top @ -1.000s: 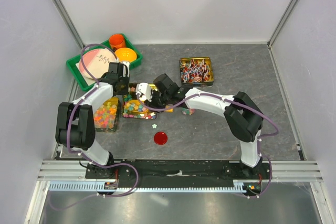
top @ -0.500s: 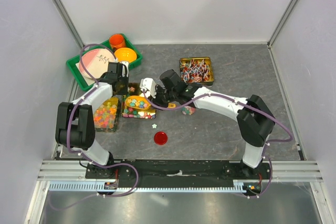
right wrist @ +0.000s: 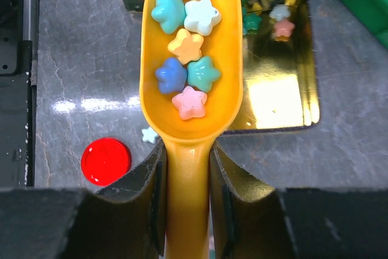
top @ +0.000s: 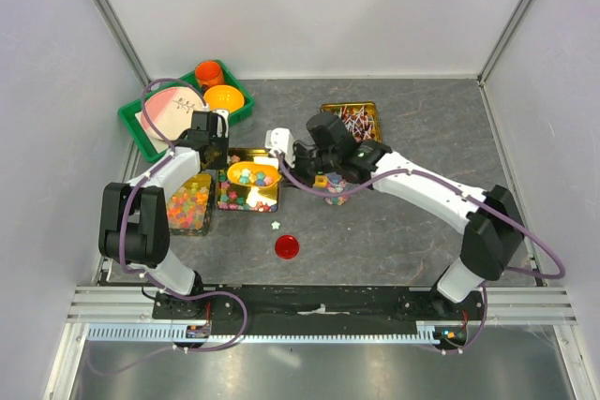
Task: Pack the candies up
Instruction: Scoop the fake candies from the storage box, then place the fake candies in the packing bottle.
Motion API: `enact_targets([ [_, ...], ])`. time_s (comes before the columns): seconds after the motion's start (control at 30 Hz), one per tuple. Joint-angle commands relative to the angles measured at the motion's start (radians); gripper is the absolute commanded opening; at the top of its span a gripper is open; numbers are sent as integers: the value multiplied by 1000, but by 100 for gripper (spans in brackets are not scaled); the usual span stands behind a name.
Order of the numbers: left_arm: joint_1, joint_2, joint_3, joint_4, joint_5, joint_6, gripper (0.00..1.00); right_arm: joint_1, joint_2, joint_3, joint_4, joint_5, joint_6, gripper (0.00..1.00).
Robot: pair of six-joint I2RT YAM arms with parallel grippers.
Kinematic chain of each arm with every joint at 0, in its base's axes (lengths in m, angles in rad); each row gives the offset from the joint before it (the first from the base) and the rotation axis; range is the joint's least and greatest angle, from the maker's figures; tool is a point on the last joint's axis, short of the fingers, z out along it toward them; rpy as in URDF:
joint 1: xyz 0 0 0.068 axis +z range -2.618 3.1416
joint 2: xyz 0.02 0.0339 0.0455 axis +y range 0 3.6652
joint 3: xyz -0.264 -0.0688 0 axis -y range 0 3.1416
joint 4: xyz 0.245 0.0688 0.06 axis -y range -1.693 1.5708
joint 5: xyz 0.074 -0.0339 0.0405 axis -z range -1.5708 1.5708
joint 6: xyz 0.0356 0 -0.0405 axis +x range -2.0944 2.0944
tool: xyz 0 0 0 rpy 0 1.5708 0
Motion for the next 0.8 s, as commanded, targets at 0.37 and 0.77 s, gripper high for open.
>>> enact_targets([
  [0.37, 12, -7, 12, 61, 44, -35, 1, -295, -219, 94, -525, -113, -306, 0],
  [0.77, 16, -13, 9, 61, 56, -36, 2, -429, -253, 194, -893, 26, -493, 0],
])
